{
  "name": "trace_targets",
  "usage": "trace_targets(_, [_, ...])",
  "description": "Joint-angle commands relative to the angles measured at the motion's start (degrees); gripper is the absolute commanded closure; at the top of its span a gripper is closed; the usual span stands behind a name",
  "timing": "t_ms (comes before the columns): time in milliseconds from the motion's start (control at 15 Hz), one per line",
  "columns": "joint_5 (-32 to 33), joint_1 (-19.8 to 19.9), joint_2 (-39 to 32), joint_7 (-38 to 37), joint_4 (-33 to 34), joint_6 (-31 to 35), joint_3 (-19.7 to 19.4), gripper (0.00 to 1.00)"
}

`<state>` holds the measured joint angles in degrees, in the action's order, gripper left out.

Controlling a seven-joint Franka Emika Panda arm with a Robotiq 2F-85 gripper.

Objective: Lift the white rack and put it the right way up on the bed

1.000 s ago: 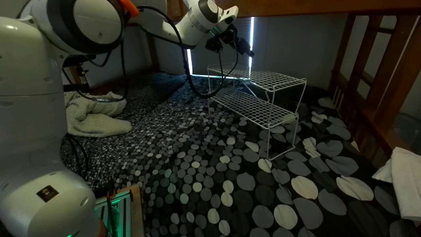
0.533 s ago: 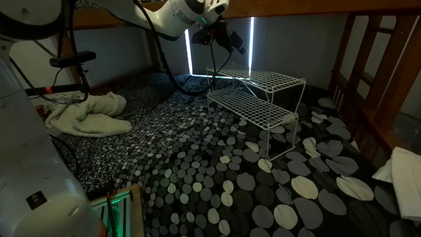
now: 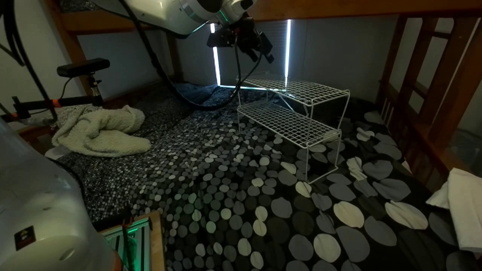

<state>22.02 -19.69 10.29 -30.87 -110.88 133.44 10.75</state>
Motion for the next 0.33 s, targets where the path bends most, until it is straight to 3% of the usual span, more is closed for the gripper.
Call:
trace_targets(0, [-3.9,3.3,5.6,5.0,-5.1,0.8,2.5,0.0])
trace_targets(67, [-2.3,4.5,1.9,2.9,-1.4,0.1,3.8,0.0])
trace_targets(267, [-3.2,5.1,3.8,4.1,-2.5,0.1,4.4,0.0])
